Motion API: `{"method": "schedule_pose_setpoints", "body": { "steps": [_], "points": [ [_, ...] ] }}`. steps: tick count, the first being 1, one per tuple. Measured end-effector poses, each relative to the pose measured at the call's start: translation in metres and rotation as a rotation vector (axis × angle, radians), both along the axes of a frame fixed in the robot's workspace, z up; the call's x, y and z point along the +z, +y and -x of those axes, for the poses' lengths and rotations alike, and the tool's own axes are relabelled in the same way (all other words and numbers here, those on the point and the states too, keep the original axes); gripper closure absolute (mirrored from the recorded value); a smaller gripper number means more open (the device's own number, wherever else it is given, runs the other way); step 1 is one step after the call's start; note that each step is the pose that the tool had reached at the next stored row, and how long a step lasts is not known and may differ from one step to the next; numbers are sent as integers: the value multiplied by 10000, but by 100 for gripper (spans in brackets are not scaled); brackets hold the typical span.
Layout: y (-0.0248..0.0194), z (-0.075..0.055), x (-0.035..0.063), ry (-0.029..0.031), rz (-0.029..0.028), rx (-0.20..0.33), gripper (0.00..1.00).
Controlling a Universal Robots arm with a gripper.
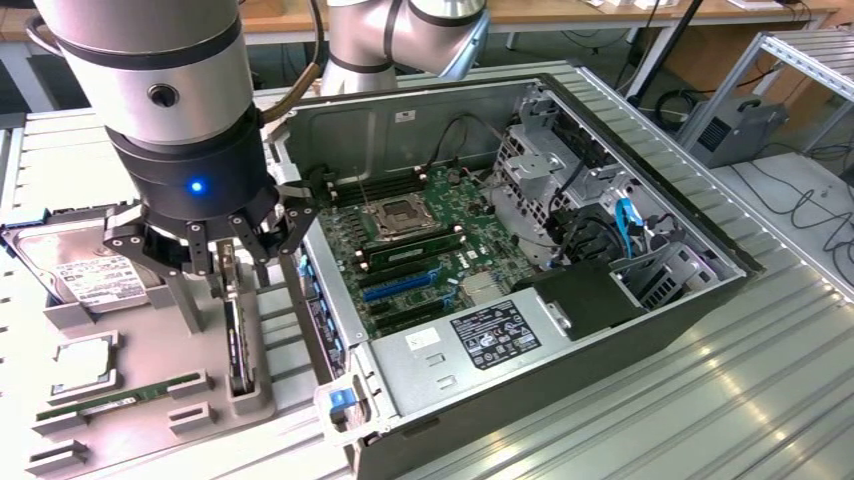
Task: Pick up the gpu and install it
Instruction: 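Pick up the gpu and move the gpu toward the slot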
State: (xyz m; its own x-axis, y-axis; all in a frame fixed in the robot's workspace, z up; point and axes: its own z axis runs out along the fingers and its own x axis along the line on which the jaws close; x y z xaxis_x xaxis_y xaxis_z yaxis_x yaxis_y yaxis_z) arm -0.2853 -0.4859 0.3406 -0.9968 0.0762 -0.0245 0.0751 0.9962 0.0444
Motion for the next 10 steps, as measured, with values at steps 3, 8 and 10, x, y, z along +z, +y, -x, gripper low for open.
{"method": "schedule_pose_setpoints", "body": {
  "steps": [3,8,10],
  "points": [
    [0,0,-9,0,0,0,58],
    [0,0,-26,0,0,0,58],
    [0,0,-32,0,0,0,58]
  ]
}}
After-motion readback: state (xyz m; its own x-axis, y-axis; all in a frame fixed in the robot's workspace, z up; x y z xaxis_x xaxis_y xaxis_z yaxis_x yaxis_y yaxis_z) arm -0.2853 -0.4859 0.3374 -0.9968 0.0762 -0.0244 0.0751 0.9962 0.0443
